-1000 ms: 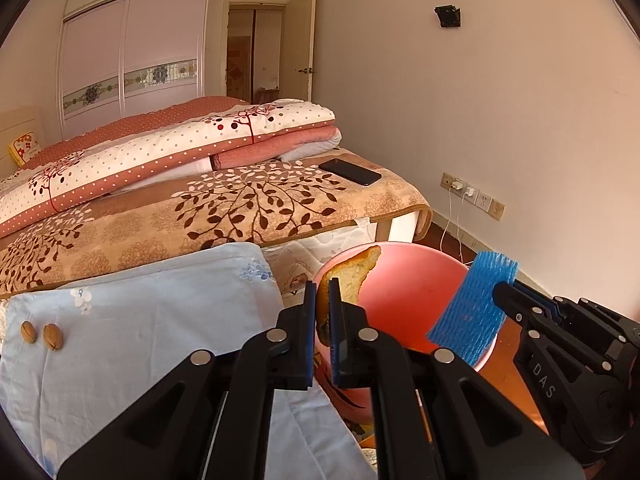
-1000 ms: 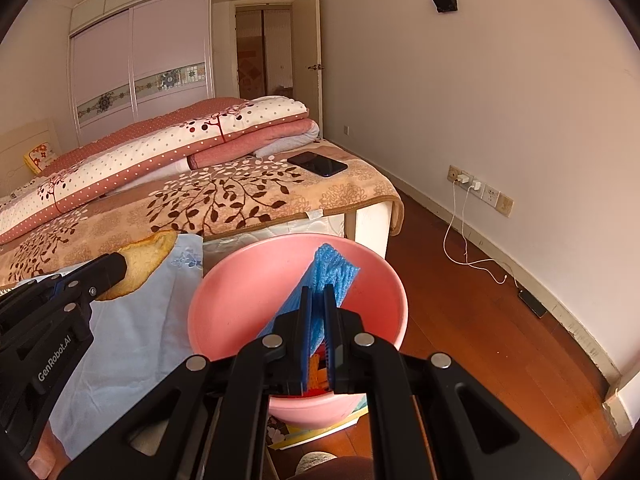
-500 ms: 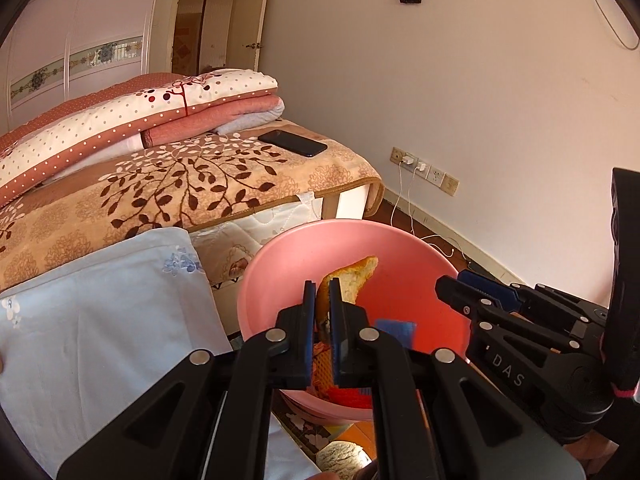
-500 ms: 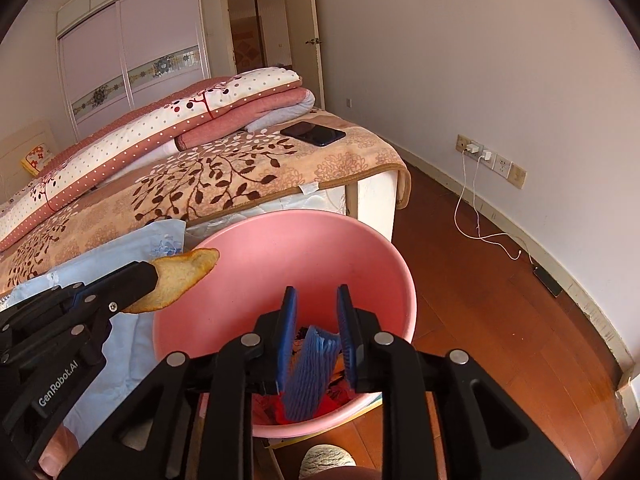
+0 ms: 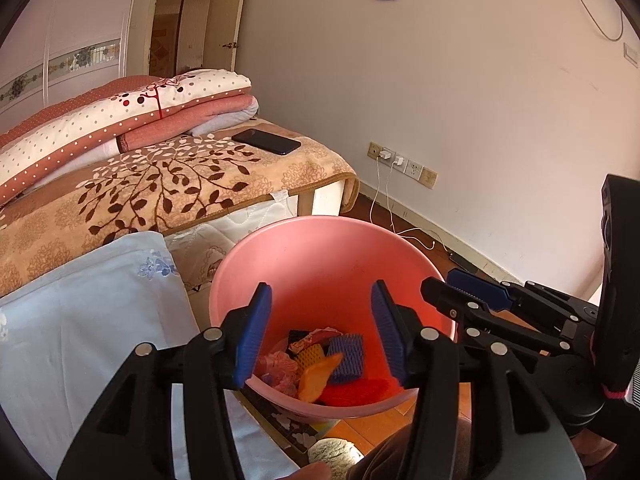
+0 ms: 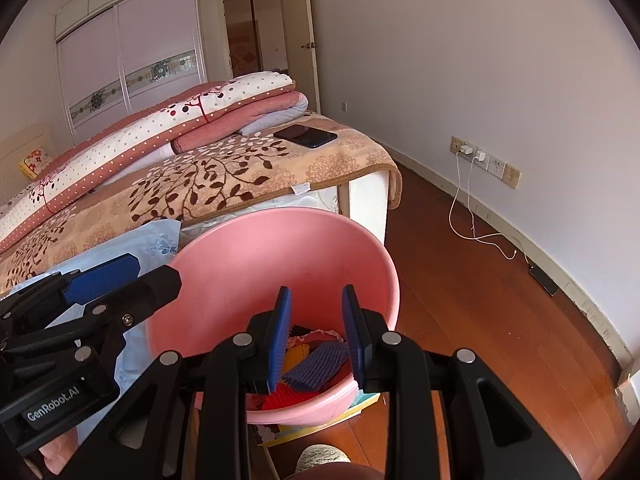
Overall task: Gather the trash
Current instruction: 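Open both tools to drop the peel and net into the bucket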
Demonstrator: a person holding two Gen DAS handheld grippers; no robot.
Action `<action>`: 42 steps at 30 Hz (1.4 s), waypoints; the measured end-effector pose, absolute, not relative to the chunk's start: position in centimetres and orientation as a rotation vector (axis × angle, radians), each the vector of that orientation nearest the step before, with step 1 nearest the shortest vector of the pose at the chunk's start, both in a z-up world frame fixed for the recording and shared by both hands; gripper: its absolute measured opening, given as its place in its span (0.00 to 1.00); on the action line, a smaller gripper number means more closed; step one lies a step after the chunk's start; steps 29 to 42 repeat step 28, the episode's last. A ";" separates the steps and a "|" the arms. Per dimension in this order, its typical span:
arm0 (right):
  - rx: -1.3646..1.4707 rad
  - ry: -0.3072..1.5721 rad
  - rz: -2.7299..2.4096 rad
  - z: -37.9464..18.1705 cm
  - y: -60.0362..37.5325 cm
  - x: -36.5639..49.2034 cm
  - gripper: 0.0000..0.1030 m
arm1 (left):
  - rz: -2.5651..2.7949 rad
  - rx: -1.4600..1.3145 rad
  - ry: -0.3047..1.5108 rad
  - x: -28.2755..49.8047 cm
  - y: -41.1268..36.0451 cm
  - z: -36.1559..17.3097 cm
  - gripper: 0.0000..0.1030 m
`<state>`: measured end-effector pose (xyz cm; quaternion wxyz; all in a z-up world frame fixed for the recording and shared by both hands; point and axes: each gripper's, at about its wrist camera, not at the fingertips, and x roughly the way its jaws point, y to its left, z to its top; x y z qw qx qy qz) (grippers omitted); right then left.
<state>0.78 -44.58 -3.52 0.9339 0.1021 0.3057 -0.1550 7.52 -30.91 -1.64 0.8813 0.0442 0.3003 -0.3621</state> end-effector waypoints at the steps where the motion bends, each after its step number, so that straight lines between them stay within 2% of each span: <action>1: 0.212 0.625 -0.317 -3.5 -44.7 0.6 0.24 | -0.751 0.094 0.626 7.5 -31.0 -1.6 0.51; 42: 0.195 0.614 -0.319 -3.2 -44.2 -1.5 0.24 | -0.592 0.118 0.591 6.6 -30.7 -1.1 0.51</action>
